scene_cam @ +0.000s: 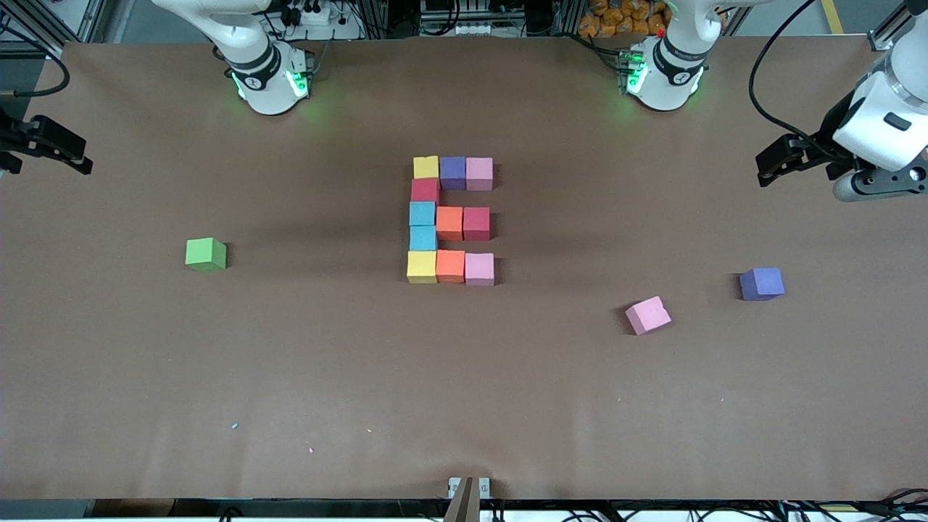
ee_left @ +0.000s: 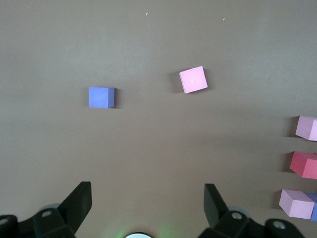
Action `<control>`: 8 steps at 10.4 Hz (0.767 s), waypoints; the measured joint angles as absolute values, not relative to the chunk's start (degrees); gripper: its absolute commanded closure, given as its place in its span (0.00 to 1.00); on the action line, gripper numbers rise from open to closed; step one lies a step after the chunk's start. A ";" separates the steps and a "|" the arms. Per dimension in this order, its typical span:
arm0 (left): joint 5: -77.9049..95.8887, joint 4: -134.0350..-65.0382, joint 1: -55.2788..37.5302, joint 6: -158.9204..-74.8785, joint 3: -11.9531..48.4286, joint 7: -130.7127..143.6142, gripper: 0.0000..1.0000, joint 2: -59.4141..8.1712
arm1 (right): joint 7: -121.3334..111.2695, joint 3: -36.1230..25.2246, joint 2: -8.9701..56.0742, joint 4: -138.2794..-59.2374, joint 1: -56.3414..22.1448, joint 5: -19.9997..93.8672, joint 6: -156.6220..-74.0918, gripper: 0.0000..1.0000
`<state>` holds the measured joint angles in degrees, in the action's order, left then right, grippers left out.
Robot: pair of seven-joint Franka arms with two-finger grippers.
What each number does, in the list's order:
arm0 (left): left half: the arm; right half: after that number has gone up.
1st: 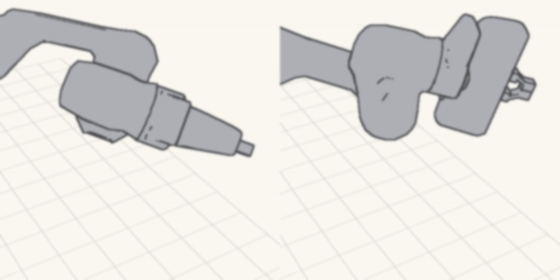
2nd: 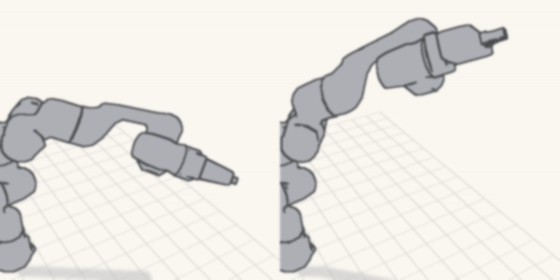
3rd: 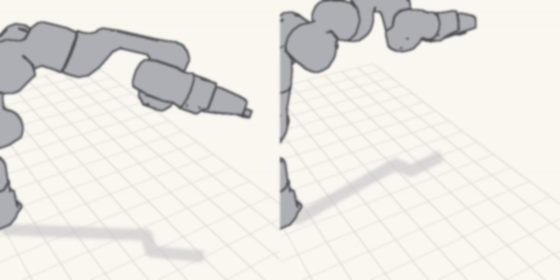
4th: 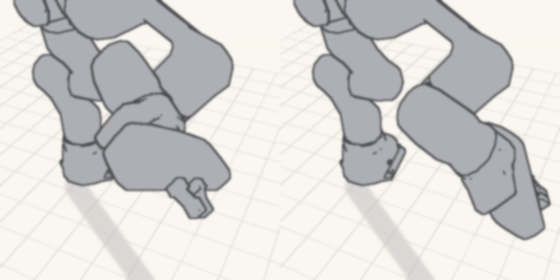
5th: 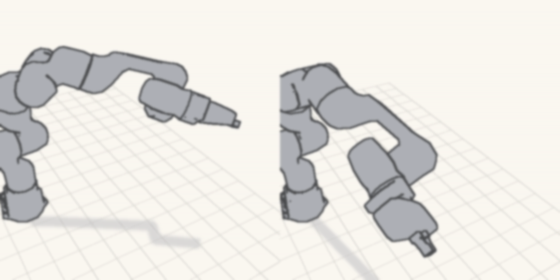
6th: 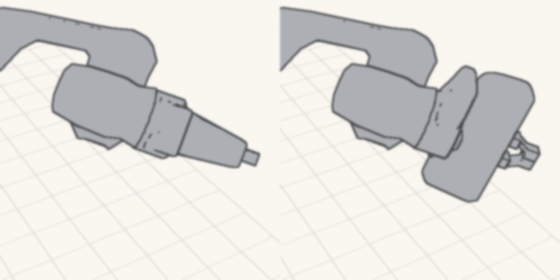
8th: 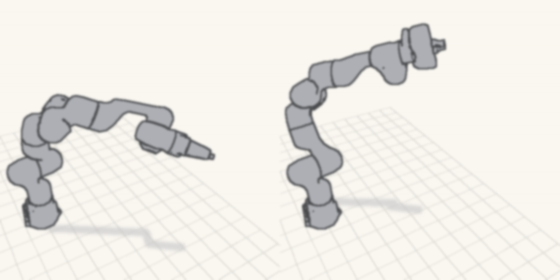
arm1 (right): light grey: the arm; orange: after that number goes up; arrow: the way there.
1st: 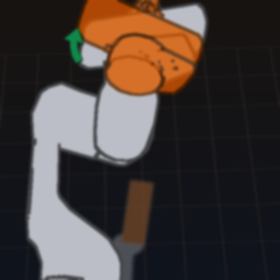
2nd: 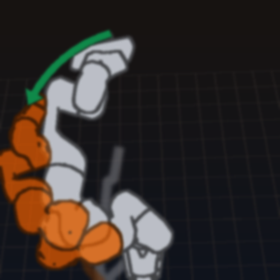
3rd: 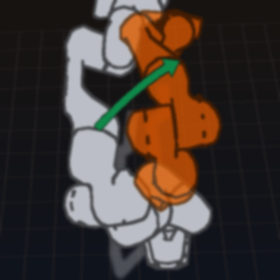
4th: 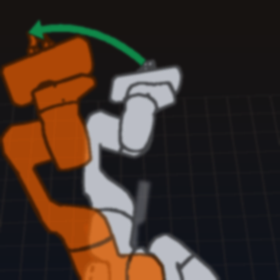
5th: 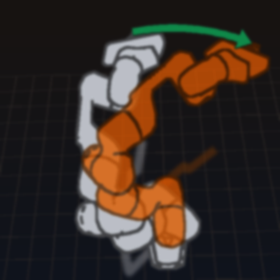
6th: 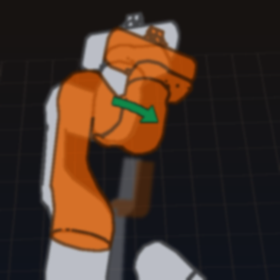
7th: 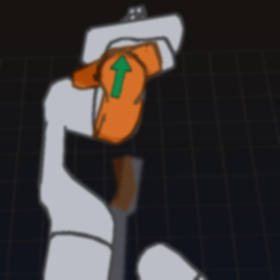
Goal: Arrange 11 blocks into digit 3
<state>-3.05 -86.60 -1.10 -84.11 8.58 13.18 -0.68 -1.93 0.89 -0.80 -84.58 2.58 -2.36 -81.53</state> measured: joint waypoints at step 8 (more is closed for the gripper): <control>0.39 -90.75 -1.37 -84.29 5.01 10.03 0.00 5.65 | -2.02 0.85 -0.81 -84.56 2.58 -2.36 -81.29 0.00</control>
